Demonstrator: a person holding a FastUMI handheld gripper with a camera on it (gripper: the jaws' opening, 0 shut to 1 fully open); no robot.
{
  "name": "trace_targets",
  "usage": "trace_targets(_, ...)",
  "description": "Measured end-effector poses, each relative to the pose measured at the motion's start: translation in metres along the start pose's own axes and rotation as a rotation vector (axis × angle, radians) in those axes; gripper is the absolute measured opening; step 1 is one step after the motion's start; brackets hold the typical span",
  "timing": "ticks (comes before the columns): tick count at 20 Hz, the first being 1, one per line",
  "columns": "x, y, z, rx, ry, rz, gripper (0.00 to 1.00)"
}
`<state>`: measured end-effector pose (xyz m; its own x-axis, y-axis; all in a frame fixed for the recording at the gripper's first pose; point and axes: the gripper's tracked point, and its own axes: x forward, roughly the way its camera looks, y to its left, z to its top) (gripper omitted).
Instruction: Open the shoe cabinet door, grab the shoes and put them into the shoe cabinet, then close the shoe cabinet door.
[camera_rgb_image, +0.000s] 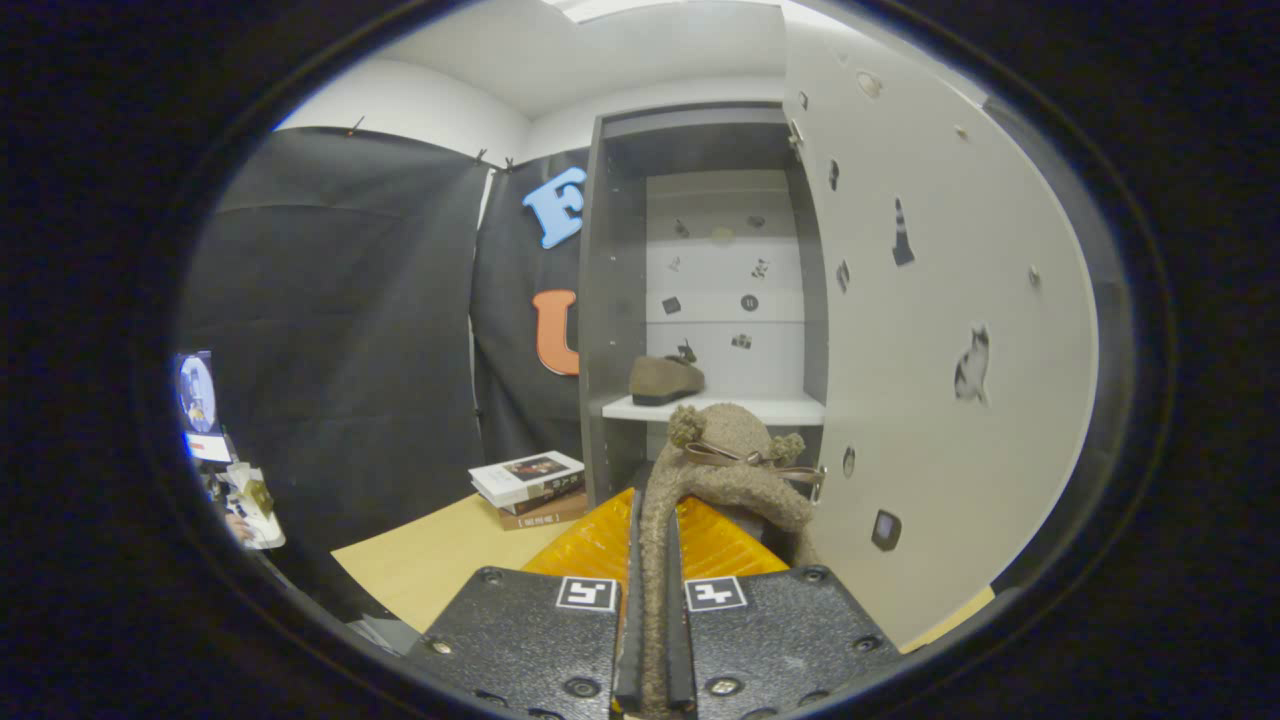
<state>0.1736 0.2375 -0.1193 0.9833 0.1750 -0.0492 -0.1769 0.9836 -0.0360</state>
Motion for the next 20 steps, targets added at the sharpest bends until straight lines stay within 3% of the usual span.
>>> trace_targets(10, 0.048, -0.007, 0.163, -0.078, -0.063, -0.111, 0.12)
trace_targets(20, 0.178, -0.037, 0.215, -0.078, -0.029, -0.167, 0.12)
